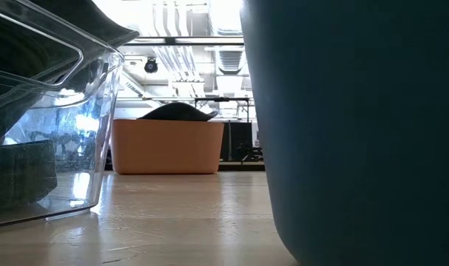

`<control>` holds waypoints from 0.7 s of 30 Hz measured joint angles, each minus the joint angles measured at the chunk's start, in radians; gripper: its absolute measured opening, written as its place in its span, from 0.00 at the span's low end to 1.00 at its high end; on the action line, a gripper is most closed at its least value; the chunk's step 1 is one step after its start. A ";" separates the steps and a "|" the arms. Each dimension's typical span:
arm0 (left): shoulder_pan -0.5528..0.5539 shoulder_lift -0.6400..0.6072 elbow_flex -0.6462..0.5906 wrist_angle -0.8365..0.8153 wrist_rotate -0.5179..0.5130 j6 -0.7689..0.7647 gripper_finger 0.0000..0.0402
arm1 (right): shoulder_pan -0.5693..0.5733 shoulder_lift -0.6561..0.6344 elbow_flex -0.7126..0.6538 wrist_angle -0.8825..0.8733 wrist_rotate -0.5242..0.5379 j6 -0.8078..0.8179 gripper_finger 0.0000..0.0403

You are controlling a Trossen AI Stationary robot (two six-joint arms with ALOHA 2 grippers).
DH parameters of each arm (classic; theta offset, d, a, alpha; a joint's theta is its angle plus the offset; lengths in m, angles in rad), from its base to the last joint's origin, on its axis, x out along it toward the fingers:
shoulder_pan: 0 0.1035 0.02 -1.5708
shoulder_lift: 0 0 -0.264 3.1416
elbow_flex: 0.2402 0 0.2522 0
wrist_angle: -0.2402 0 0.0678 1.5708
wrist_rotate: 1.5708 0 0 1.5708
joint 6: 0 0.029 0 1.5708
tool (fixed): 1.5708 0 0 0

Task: Pick & Place hat
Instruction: Return to Home Position

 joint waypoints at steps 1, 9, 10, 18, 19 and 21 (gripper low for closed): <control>0.000 0.000 0.000 0.000 0.000 0.000 0.30 | 0.000 0.000 0.000 0.000 0.000 0.000 0.48; 0.000 0.000 0.000 0.001 0.000 0.000 0.30 | -0.060 -0.031 0.001 -0.036 -0.135 -0.216 0.48; 0.000 0.000 0.000 0.001 0.000 0.000 0.30 | -0.079 -0.036 0.001 -0.032 -0.183 -0.249 0.48; 0.000 0.001 0.000 0.001 0.001 0.000 0.30 | -0.224 -0.068 0.001 -0.005 -0.525 -0.492 0.48; 0.000 0.001 0.000 0.001 0.001 0.000 0.30 | -0.240 -0.068 0.001 -0.009 -0.542 -0.487 0.48; 0.000 0.002 0.000 0.001 0.001 0.000 0.30 | -0.287 -0.068 0.001 -0.031 -0.572 -0.474 0.48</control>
